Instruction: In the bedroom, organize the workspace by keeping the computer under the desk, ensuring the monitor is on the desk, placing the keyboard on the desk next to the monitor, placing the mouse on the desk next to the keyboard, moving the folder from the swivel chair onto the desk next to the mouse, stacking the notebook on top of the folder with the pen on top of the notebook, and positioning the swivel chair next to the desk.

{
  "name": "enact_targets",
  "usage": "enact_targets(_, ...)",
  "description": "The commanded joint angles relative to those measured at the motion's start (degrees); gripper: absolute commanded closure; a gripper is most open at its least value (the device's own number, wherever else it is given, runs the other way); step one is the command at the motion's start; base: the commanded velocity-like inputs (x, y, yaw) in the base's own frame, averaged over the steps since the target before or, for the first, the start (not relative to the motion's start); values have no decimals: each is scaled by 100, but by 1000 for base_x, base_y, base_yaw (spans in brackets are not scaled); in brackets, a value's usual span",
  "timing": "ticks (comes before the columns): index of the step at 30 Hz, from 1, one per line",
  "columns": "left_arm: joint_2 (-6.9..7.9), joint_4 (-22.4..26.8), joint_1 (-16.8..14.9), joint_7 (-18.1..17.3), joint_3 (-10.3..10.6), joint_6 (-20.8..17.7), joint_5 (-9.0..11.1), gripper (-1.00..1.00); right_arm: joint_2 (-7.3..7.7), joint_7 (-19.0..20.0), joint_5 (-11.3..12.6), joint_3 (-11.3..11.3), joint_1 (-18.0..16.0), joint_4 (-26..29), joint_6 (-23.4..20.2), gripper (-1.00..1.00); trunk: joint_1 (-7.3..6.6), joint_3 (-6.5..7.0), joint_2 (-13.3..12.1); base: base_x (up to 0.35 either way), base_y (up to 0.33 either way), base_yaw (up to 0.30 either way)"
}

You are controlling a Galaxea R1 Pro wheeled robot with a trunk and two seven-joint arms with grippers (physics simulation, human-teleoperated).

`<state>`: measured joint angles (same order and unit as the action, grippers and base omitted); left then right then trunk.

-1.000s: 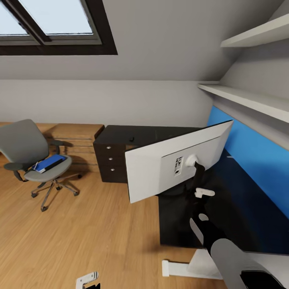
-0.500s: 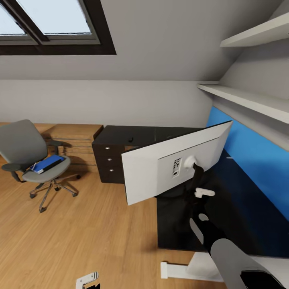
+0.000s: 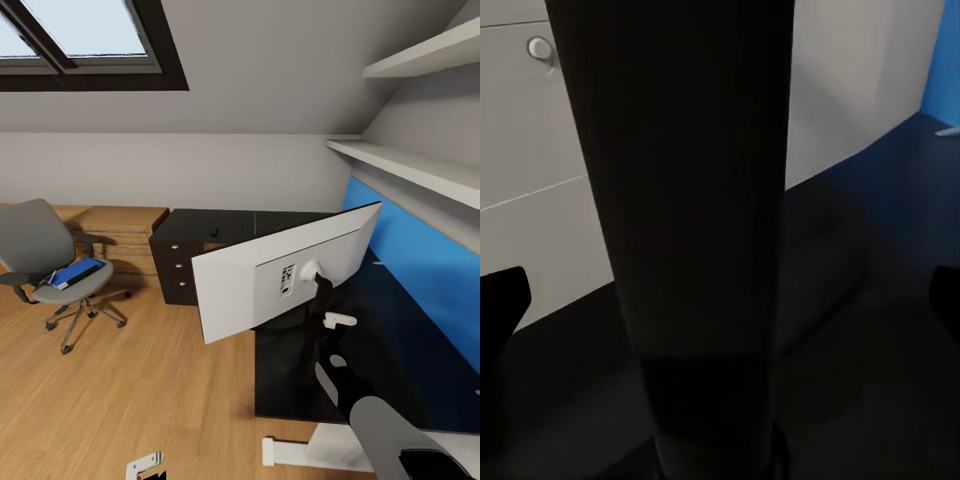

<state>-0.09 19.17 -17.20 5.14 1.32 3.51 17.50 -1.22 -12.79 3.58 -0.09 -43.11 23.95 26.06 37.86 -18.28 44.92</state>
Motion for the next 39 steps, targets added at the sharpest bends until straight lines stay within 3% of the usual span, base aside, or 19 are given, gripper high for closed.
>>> enact_targets(1,0,-1,-3,22,14,18,28,-100,-2,4,37,0,-5,-4,27,-100,1,-7,5,3,-7,0)
enact_targets(39,0,-1,-3,22,8,18,34,-100,-2,4,28,6,-5,-9,31,-100,1,-7,5,14,-1,0)
